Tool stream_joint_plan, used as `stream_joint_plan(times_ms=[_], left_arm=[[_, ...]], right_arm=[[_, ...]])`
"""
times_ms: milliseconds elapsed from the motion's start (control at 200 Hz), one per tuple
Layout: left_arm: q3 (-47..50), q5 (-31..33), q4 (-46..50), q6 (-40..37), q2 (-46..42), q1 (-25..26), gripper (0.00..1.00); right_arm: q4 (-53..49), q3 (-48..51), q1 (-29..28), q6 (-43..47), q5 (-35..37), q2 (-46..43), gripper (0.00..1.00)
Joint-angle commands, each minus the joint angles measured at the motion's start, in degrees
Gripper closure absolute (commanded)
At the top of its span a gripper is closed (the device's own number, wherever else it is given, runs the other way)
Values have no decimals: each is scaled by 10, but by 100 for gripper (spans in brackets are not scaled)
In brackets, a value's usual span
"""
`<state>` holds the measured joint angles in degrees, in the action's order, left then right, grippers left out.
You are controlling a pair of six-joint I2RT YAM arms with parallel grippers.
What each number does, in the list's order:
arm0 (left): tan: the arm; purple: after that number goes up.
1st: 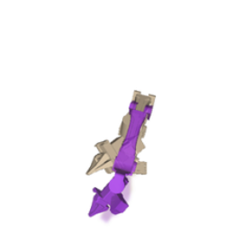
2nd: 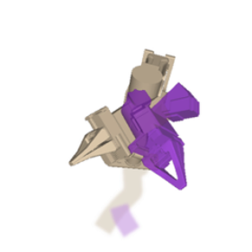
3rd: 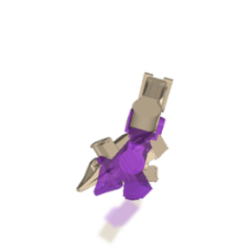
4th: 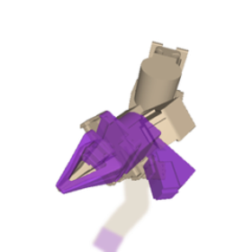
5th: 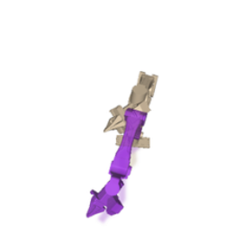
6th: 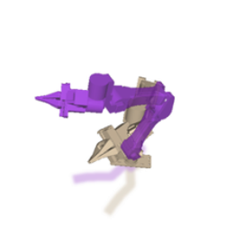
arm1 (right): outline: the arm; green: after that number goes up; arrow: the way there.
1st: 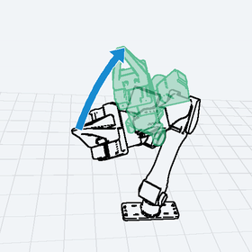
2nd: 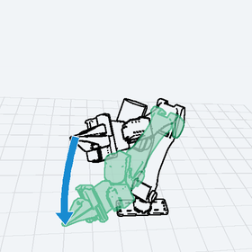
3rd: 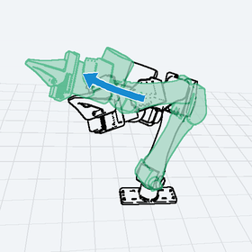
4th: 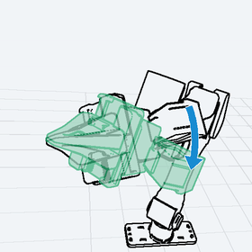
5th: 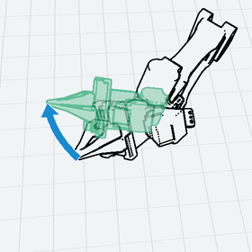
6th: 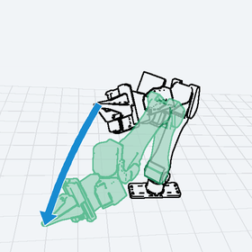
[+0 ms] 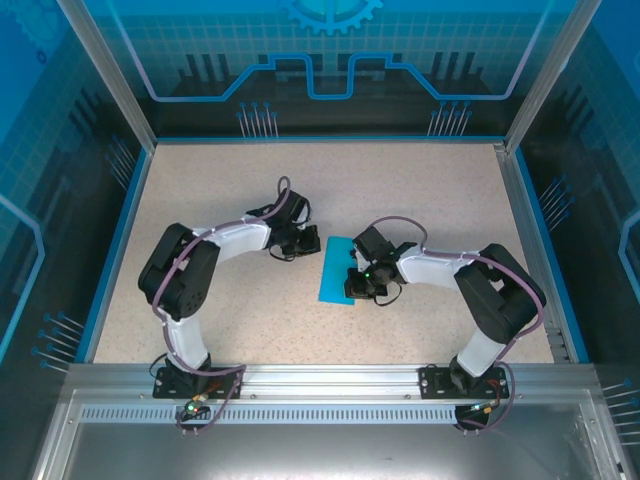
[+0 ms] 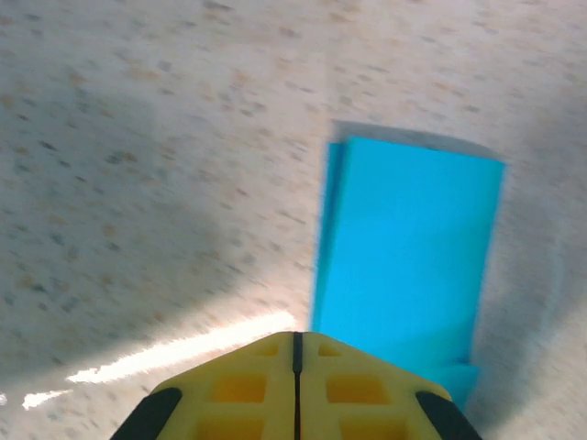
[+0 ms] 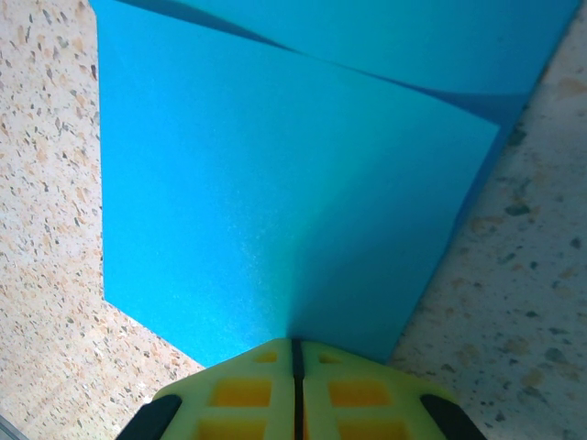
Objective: Fold a paper plane with a square sheet of paper (pick it up from the middle)
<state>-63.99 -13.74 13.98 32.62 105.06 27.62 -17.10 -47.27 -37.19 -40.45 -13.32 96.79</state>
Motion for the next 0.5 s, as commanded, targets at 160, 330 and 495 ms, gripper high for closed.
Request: stream_joint_plan(times_ms=[160, 330, 495], left_arm=[[59, -110, -75, 45, -17, 33, 92], [52, -118, -85, 52, 18, 47, 93], [52, -109, -88, 65, 40, 49, 94]], right_arm=[[-76, 39, -4, 7, 71, 58, 92], [-80, 25, -4, 18, 55, 46, 92], [-86, -6, -3, 39, 34, 16, 92]])
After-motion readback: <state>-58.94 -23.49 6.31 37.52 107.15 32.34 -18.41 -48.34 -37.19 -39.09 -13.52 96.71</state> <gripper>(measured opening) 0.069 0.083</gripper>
